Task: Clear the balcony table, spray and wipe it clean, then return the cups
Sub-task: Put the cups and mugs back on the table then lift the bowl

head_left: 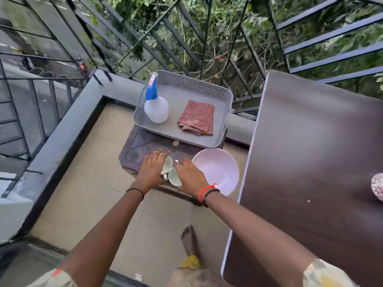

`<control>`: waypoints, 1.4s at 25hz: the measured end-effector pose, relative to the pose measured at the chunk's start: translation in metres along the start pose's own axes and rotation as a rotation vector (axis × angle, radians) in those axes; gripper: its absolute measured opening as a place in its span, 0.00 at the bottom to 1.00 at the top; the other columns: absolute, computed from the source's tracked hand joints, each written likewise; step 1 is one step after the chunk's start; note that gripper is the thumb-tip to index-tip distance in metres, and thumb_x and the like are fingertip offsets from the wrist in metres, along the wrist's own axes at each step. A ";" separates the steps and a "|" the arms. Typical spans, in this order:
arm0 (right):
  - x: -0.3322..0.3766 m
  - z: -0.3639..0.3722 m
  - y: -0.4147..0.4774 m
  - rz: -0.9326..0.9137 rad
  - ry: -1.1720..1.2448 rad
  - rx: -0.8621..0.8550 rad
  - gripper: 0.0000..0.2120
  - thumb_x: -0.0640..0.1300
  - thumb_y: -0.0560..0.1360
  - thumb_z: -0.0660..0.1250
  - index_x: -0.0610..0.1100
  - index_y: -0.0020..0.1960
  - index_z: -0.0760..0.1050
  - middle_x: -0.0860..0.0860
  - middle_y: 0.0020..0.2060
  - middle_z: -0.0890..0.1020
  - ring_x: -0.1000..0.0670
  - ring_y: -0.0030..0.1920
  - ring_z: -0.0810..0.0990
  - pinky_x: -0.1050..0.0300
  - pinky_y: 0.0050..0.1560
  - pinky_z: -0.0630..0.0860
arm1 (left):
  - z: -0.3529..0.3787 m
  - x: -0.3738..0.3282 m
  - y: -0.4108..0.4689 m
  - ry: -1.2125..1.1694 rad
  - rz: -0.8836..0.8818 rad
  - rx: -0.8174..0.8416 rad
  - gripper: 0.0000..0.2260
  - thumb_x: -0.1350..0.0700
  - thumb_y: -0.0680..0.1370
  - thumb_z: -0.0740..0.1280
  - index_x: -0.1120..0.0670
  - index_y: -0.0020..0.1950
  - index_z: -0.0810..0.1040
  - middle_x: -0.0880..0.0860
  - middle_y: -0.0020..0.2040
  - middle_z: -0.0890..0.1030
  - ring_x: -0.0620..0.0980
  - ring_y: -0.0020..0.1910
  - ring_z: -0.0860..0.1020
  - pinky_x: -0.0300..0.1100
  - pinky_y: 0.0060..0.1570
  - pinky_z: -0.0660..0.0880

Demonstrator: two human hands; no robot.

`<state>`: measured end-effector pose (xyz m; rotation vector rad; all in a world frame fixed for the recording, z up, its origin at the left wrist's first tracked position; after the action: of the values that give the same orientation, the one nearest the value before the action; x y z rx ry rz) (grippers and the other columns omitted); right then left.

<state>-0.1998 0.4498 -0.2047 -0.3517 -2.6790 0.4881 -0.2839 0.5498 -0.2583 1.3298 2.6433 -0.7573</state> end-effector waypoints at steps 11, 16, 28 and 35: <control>-0.004 0.017 0.008 0.042 0.101 0.005 0.32 0.41 0.71 0.68 0.39 0.71 0.59 0.43 0.62 0.72 0.44 0.64 0.68 0.49 0.49 0.75 | -0.019 0.016 -0.004 -0.253 -0.080 -0.041 0.30 0.56 0.70 0.75 0.53 0.70 0.68 0.58 0.64 0.74 0.63 0.58 0.77 0.56 0.53 0.77; 0.001 0.019 0.005 0.035 0.163 -0.005 0.34 0.44 0.72 0.69 0.39 0.72 0.58 0.44 0.65 0.70 0.44 0.66 0.67 0.50 0.52 0.75 | -0.030 0.024 -0.016 -0.280 -0.131 -0.094 0.32 0.60 0.69 0.75 0.56 0.71 0.68 0.58 0.65 0.73 0.62 0.60 0.76 0.53 0.55 0.75; 0.013 -0.075 -0.071 0.024 0.463 -0.291 0.35 0.51 0.69 0.71 0.40 0.71 0.62 0.46 0.68 0.69 0.46 0.67 0.66 0.54 0.67 0.67 | -0.114 -0.007 -0.063 -0.389 -0.218 -0.285 0.33 0.58 0.64 0.80 0.59 0.66 0.73 0.60 0.59 0.76 0.59 0.60 0.72 0.51 0.55 0.71; -0.061 -0.134 -0.171 0.253 0.601 -0.450 0.34 0.49 0.62 0.73 0.46 0.66 0.68 0.51 0.63 0.74 0.49 0.63 0.72 0.65 0.59 0.66 | -0.174 -0.101 -0.066 -0.308 -0.008 -0.298 0.30 0.59 0.64 0.78 0.60 0.64 0.75 0.63 0.56 0.77 0.64 0.57 0.74 0.48 0.52 0.68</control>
<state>-0.1185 0.3134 -0.0444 -0.8246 -2.1319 -0.1551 -0.2484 0.5246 -0.0510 1.0335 2.4017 -0.4947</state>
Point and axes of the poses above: each hand's wrist, its own y-axis towards the middle knuckle, its own z-axis out of the palm, x = y × z, the point moved 6 cm from there along y, towards the middle knuckle
